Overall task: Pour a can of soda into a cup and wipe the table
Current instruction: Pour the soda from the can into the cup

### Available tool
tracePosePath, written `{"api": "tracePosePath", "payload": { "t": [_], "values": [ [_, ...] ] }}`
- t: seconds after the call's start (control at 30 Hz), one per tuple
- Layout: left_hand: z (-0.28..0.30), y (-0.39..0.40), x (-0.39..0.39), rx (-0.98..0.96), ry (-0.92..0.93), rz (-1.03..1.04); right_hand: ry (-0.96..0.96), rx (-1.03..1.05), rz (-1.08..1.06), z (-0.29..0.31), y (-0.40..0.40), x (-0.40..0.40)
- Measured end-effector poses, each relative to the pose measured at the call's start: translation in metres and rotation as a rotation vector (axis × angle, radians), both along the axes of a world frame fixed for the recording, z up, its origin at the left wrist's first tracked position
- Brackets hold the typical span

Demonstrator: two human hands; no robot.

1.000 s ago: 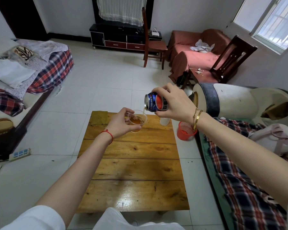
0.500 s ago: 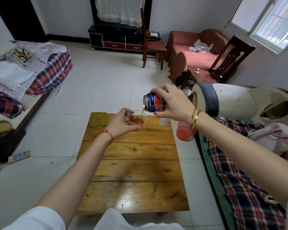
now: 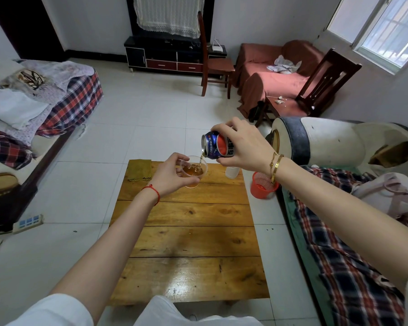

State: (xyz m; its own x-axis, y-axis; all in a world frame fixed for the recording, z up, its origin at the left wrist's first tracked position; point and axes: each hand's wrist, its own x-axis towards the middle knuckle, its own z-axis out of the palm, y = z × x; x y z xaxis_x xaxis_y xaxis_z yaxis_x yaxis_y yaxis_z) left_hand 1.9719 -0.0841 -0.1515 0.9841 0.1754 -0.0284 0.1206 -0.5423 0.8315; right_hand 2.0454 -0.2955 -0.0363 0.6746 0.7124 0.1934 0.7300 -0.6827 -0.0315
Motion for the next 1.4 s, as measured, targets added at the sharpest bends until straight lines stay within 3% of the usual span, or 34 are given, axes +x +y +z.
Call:
{"api": "tracePosePath", "payload": {
  "t": [0.87,1.1,1.4],
  "values": [
    [-0.004,-0.003,-0.001,-0.025,-0.011,0.005,0.007,0.022,0.011,-0.006,0.0,0.004],
    [-0.01,-0.004,-0.004,-0.078,-0.028,0.033,0.109,0.097,-0.015,-0.023,0.004,0.002],
    [-0.019,0.0,-0.007,-0.132,-0.028,0.092,0.353,0.365,-0.081,-0.052,0.015,0.004]
  ]
}}
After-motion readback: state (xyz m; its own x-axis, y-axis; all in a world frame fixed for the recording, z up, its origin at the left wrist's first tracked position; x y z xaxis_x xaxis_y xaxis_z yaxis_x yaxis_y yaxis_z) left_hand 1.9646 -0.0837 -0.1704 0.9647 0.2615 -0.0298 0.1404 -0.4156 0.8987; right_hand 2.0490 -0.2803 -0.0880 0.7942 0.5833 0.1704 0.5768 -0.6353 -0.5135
